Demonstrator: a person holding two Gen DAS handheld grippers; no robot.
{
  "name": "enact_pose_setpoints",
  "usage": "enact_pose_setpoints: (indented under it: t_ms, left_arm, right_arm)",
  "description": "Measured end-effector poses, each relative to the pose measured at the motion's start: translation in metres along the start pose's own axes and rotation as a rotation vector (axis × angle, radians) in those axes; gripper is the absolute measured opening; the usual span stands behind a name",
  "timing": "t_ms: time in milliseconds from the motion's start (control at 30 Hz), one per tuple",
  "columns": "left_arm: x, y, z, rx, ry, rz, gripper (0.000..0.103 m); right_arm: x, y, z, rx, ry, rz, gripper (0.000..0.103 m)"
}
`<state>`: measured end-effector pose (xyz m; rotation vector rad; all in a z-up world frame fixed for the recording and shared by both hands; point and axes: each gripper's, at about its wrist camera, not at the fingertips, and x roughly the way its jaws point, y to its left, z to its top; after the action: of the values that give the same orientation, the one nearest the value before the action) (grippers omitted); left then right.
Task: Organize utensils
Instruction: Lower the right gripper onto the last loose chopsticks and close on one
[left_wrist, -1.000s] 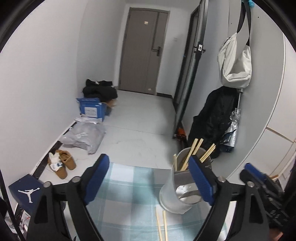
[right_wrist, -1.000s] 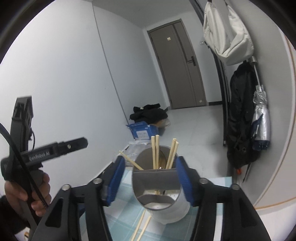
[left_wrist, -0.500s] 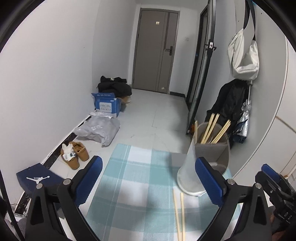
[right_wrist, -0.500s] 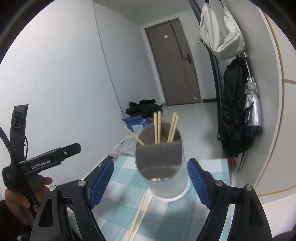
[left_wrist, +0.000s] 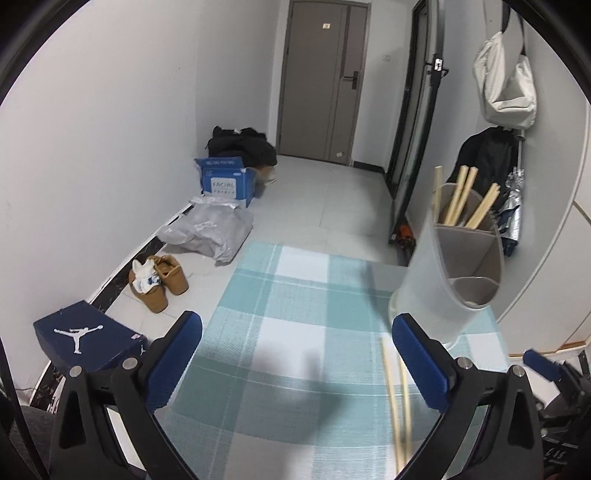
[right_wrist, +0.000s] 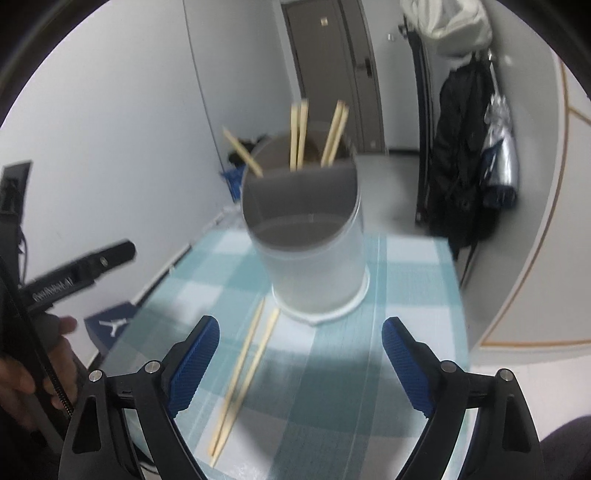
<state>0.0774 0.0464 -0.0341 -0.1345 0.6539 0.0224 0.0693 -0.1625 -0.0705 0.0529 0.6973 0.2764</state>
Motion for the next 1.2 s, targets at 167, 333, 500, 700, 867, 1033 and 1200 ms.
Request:
enact_pose_setpoints:
  t_ms: [167,333,500,700,867,1033,1200]
  left_arm:
    - [0.006,0.012,-0.003,-0.030,0.047,0.009,0.101]
    - [0.006,0.019,-0.003,-0.054,0.056,0.018,0.101]
    - [0.008,0.024,-0.003,-0.073,0.071,0.035,0.101]
    - [0.010,0.030,0.000,-0.103,0.080,0.039,0.101]
    - [0.010,0.032,0.000,-0.107,0.078,0.038,0.101]
    - [0.012,0.034,0.001,-0.107,0.078,0.039,0.101]
    - [0.009,0.037,0.002,-0.121,0.070,0.034,0.101]
  right_arm:
    - [0.039,0.016,-0.007,-0.025,0.117,-0.017,0.090]
    - [0.082,0.037,-0.020,-0.110,0.223,-0.124,0.071]
    - [0.099,0.042,-0.025,-0.114,0.255,-0.140,0.054]
    - [0.105,0.052,-0.025,-0.140,0.272,-0.128,0.034]
    - [0.106,0.058,-0.023,-0.153,0.304,-0.096,0.008]
    - [0.099,0.048,-0.024,-0.106,0.354,-0.045,0.005]
    - [0.081,0.040,-0.034,-0.102,0.410,0.026,0.005]
